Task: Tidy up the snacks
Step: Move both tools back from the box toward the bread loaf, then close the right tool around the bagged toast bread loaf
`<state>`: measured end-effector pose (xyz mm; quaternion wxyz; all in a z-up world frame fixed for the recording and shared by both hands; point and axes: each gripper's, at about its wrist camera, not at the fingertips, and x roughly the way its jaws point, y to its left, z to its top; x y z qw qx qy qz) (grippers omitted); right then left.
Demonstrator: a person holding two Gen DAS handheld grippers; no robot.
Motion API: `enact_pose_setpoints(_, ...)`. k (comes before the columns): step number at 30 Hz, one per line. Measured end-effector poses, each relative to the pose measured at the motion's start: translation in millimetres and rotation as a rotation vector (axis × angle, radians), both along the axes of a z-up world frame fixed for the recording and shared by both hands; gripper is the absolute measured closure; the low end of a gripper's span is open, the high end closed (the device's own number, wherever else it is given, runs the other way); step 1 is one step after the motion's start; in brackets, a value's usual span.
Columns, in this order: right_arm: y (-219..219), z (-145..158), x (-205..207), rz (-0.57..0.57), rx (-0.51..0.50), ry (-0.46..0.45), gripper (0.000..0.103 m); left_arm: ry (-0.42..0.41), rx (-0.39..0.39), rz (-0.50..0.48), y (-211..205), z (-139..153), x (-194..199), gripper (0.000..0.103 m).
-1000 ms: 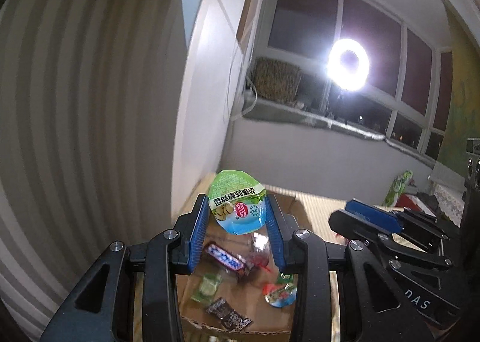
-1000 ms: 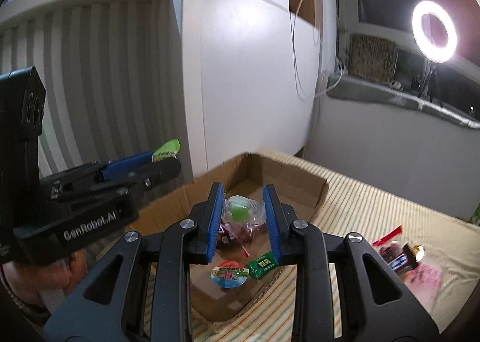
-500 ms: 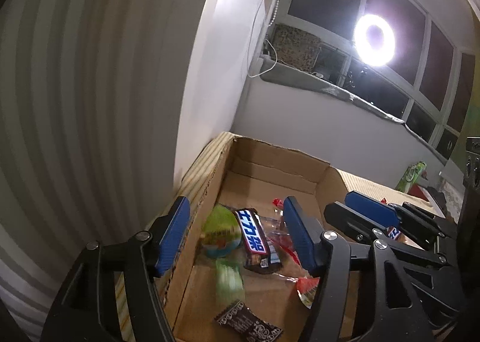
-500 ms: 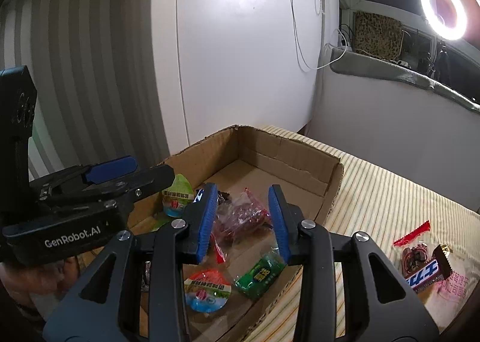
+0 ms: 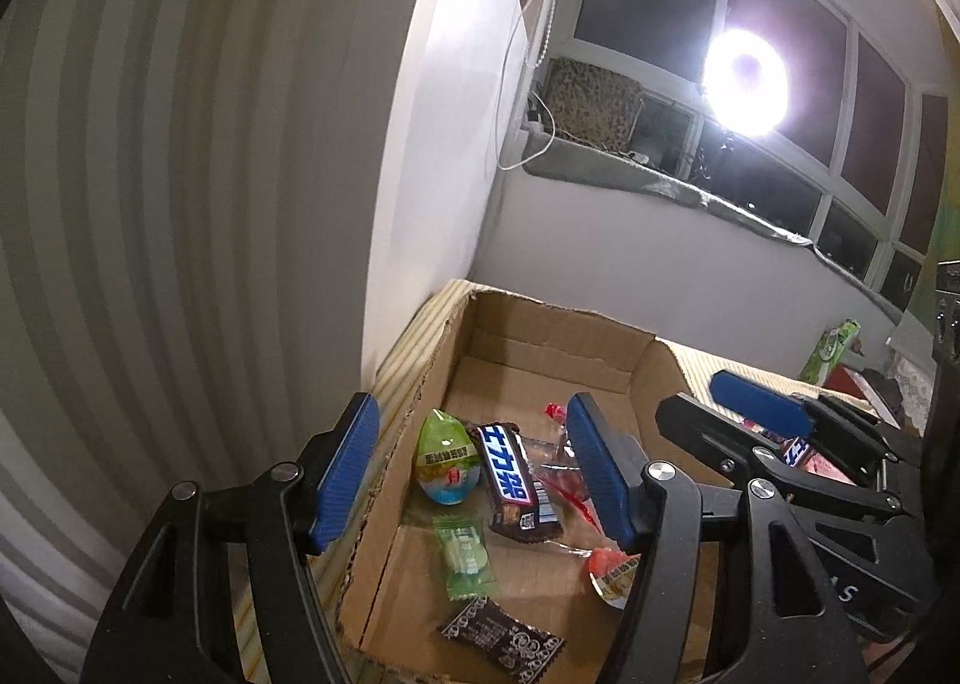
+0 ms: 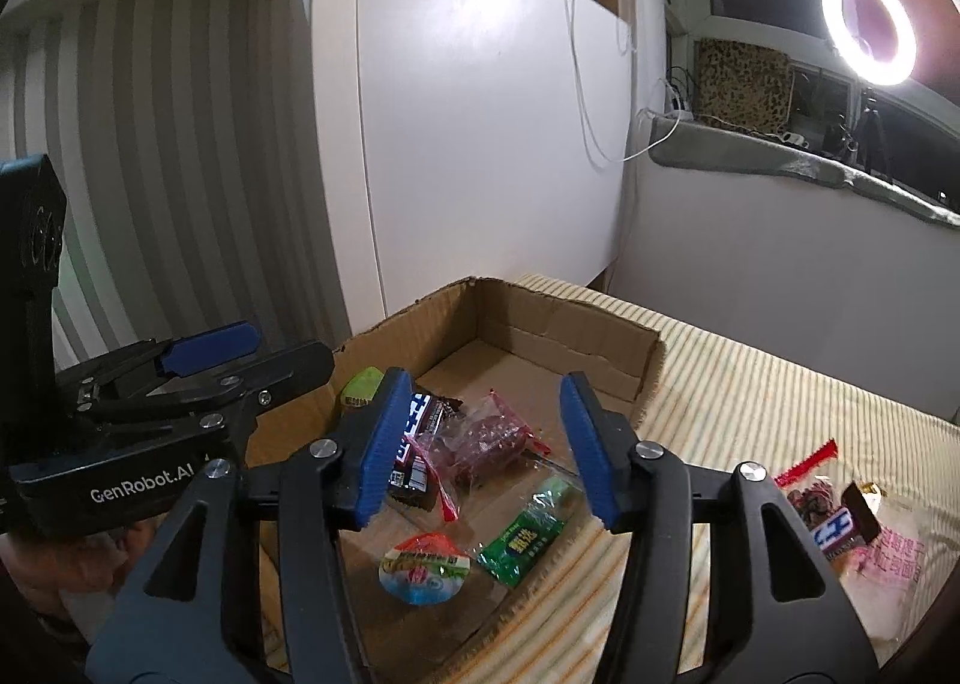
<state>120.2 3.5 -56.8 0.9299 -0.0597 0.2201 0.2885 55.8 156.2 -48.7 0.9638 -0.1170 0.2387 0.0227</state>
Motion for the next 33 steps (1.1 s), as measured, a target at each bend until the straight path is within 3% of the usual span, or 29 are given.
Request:
enact_pose_setpoints(6, -44.5, 1.0, -12.6, -0.057, 0.059, -0.004, 0.040, -0.006, 0.058, -0.022, -29.7, 7.7, -5.3, 0.031)
enact_pose_setpoints(9, -87.9, -0.5, -21.5, -0.134, 0.074, -0.014, 0.038, -0.005, 0.090, -0.054, -54.6, 11.4, -3.8, 0.031)
enact_pose_setpoints(15, -178.2, -4.3, -40.5, -0.308, 0.109, 0.000, 0.035, -0.007, 0.139, -0.190, -129.5, 13.3, 2.4, 0.031)
enact_pose_setpoints(20, -239.9, 7.2, -72.0, -0.468, 0.116, -0.026, 0.035, -0.008, 0.132, -0.319, -179.1, 14.7, 2.5, 0.031)
enact_pose_setpoints(25, -257.9, 25.7, -98.9, -0.525, 0.110, -0.074, 0.033, -0.046, 0.157, -0.369, -200.7, 28.5, -7.5, 0.031)
enact_pose_setpoints(33, -245.3, 29.9, -110.5, -0.492, 0.094, -0.086, 0.029, -0.078, 0.148, -0.355, -193.2, 35.0, -25.6, 0.024)
